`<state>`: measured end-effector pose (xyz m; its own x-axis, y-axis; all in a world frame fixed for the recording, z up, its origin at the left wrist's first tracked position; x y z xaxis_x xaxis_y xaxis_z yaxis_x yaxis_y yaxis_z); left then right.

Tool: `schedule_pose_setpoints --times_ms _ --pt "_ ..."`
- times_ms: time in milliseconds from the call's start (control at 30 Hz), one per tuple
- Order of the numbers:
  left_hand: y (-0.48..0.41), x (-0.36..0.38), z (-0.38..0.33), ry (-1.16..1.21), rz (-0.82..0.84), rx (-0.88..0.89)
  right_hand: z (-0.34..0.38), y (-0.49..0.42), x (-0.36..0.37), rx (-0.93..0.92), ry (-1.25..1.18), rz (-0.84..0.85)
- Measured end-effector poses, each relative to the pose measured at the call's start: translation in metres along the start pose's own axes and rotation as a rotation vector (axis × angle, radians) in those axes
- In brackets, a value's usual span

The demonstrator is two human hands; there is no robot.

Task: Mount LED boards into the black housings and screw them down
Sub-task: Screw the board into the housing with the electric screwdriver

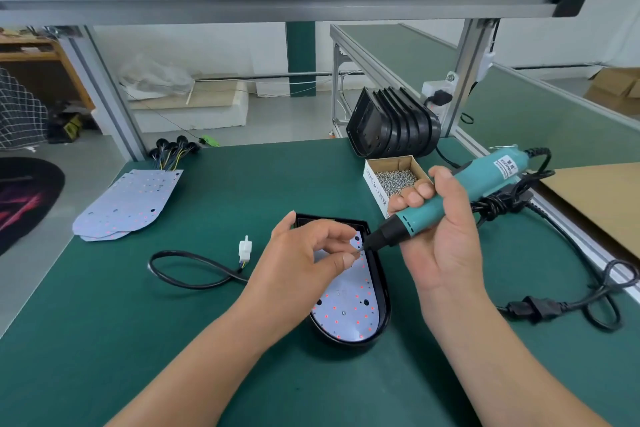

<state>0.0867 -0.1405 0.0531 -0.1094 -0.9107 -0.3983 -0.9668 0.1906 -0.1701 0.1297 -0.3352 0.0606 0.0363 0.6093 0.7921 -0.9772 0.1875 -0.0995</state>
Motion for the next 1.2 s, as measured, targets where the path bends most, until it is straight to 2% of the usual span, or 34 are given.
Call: schedule_pose_setpoints --times_ms 133,267,333,467,600,967,1200 --pt "0.001 -0.001 -0.004 -0.021 0.000 0.030 0.000 -0.003 -0.003 -0.005 -0.015 -0.029" --pt "-0.001 -0.018 -0.007 -0.139 -0.192 0.118 0.009 -0.010 -0.010 -0.047 -0.032 -0.050" --pt "-0.004 -0.024 0.002 -0.208 -0.254 0.051 0.012 -0.014 -0.014 -0.068 -0.025 -0.078" --pt "-0.009 -0.020 0.027 -0.209 -0.176 -0.159 0.013 -0.019 -0.021 -0.113 0.064 -0.107" --pt "-0.011 -0.018 0.040 -0.186 -0.123 -0.251 0.012 -0.021 -0.020 -0.142 0.146 -0.075" --pt "-0.010 -0.019 0.041 -0.078 -0.135 -0.286 0.009 -0.020 -0.011 -0.171 0.273 0.011" --pt "-0.011 -0.018 0.043 -0.030 -0.134 -0.276 0.010 -0.012 0.007 -0.226 0.355 0.124"
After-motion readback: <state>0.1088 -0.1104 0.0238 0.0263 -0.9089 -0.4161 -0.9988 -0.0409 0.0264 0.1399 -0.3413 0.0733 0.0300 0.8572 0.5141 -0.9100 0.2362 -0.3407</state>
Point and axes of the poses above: each hand's wrist, its own y-axis away from the middle knuckle, its own x-axis out of the palm, z = x × y, the point moved 7 cm from there along -y, towards the middle knuckle, and after that the axes turned 5 degrees about y, right-handed, at the moved point
